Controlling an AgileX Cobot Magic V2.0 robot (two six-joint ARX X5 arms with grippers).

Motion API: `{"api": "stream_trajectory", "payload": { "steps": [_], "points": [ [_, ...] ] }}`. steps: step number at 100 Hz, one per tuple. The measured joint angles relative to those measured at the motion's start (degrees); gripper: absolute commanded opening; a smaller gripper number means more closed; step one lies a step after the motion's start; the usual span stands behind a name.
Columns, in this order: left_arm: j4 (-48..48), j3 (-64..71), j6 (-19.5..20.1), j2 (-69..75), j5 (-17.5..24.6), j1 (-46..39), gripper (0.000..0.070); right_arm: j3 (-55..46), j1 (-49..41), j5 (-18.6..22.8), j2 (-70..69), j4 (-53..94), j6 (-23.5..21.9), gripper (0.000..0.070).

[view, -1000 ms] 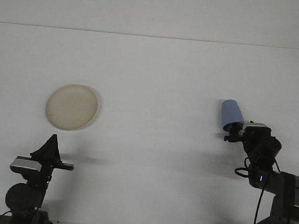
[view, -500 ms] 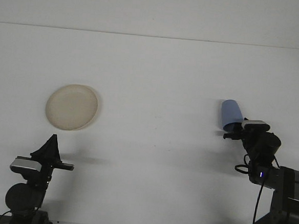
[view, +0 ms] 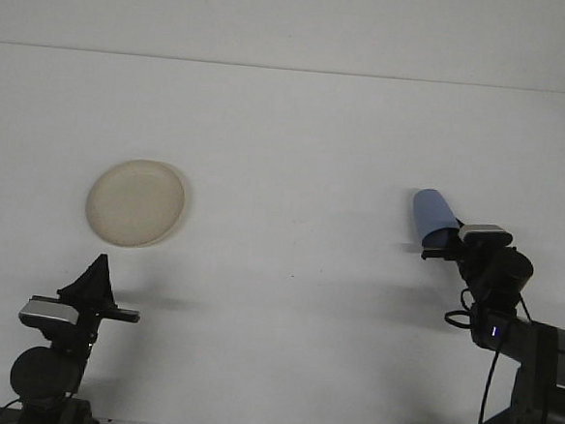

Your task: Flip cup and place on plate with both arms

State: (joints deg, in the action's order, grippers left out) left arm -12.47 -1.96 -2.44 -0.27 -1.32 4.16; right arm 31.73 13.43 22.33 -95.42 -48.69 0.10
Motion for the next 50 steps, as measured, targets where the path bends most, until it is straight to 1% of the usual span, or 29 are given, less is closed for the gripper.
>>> {"api": "stream_trajectory", "payload": {
  "steps": [18,35,50],
  "points": [
    [0.0,0.0,0.0,0.0,0.0,0.0,0.0012,0.0,-0.3,0.0,9.9,3.7,-1.0,0.0004],
    [0.0,0.0,0.0,0.0,0.0,0.0,0.0012,0.0,-1.4,-0.2,21.0,14.1,-1.4,0.0004],
    [0.0,0.0,0.0,0.0,0.0,0.0,0.0012,0.0,-4.2,-4.3,32.2,25.7,-1.5,0.0004]
  ]
}}
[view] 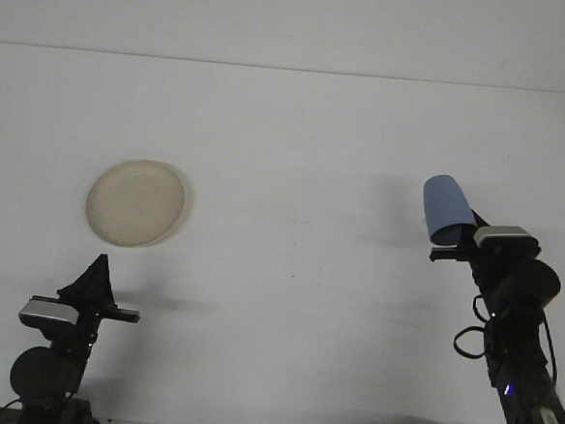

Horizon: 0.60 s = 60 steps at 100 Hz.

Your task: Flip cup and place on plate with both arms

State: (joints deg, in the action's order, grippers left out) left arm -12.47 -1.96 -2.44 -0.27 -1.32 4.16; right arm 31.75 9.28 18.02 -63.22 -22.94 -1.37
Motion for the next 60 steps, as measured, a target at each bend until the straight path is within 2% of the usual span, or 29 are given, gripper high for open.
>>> {"api": "stream_trajectory", "payload": {
  "steps": [33,60],
  "points": [
    [0.0,0.0,0.0,0.0,0.0,0.0,0.0012,1.2,-12.8,-8.3,20.5,26.7,-1.3,0.0004],
    [0.0,0.0,0.0,0.0,0.0,0.0,0.0012,12.0,-24.5,-17.4,22.1,52.0,-4.1,0.0003]
  ]
}}
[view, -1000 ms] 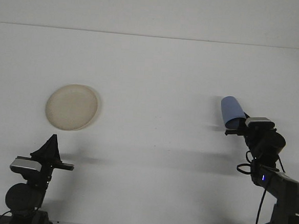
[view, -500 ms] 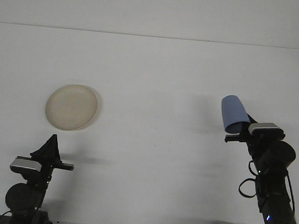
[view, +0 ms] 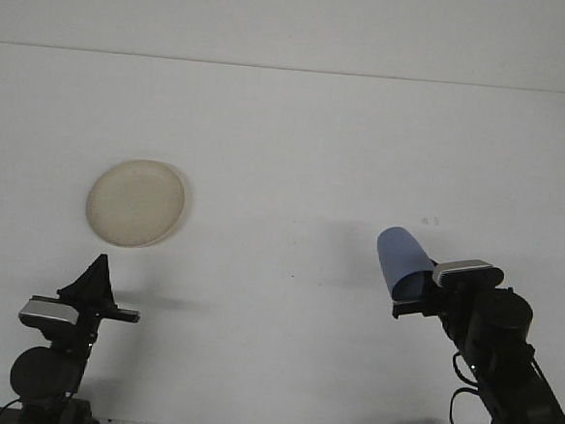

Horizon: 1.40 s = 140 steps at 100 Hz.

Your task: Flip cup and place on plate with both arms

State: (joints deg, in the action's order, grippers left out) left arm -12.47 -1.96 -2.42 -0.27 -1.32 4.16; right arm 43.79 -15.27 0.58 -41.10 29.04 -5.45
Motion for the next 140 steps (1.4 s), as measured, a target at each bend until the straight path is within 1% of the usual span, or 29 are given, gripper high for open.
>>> {"api": "stream_trajectory", "payload": {
  "steps": [26,42,58,89,109,140],
  "points": [
    [0.0,0.0,0.0,0.0,0.0,0.0,0.0012,15.8,-7.0,-0.3,-9.3,18.5,-6.4,0.0004],
    [0.0,0.0,0.0,0.0,0.0,0.0,0.0012,25.6,-11.3,1.1,-18.9,29.3,-7.5,0.0004],
    [0.0,0.0,0.0,0.0,0.0,0.0,0.0012,34.4,-15.4,1.2,-29.4,37.2,-7.2,0.0004],
    [0.0,0.0,0.0,0.0,0.0,0.0,0.0012,46.6,-22.2,1.2,-45.7,44.0,-4.1,0.0004],
    [0.0,0.0,0.0,0.0,0.0,0.0,0.0012,48.9,-25.0,1.2,-52.9,44.9,-1.8,0.0005],
    [0.0,0.0,0.0,0.0,0.0,0.0,0.0012,48.9,-26.8,1.2,-59.8,46.4,-0.3,0.0005]
  ]
}}
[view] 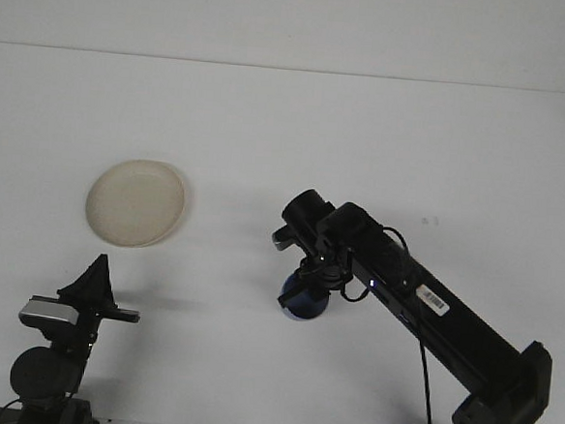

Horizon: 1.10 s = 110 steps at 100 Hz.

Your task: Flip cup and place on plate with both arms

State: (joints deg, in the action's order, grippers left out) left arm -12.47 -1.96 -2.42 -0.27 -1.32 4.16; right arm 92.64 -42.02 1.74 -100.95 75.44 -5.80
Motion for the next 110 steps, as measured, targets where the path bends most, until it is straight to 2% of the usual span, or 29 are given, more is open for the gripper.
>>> {"api": "stream_trajectory", "payload": {
  "steps": [70,77,84,100,110],
  "points": [
    [0.0,0.0,0.0,0.0,0.0,0.0,0.0012,0.0,-0.4,0.0,-5.0,-0.7,1.9,0.0011],
    [0.0,0.0,0.0,0.0,0.0,0.0,0.0012,0.0,-0.7,0.0,-5.0,-1.1,2.0,0.0028],
    [0.0,0.0,0.0,0.0,0.0,0.0,0.0012,0.0,-0.8,0.0,-5.0,-1.2,2.2,0.0103],
    [0.0,0.0,0.0,0.0,0.0,0.0,0.0012,0.0,-1.0,0.0,-5.0,-1.2,2.4,0.0377],
    [0.0,0.0,0.0,0.0,0.0,0.0,0.0012,0.0,-1.0,0.0,-5.0,-1.1,2.5,0.0499]
  ]
}}
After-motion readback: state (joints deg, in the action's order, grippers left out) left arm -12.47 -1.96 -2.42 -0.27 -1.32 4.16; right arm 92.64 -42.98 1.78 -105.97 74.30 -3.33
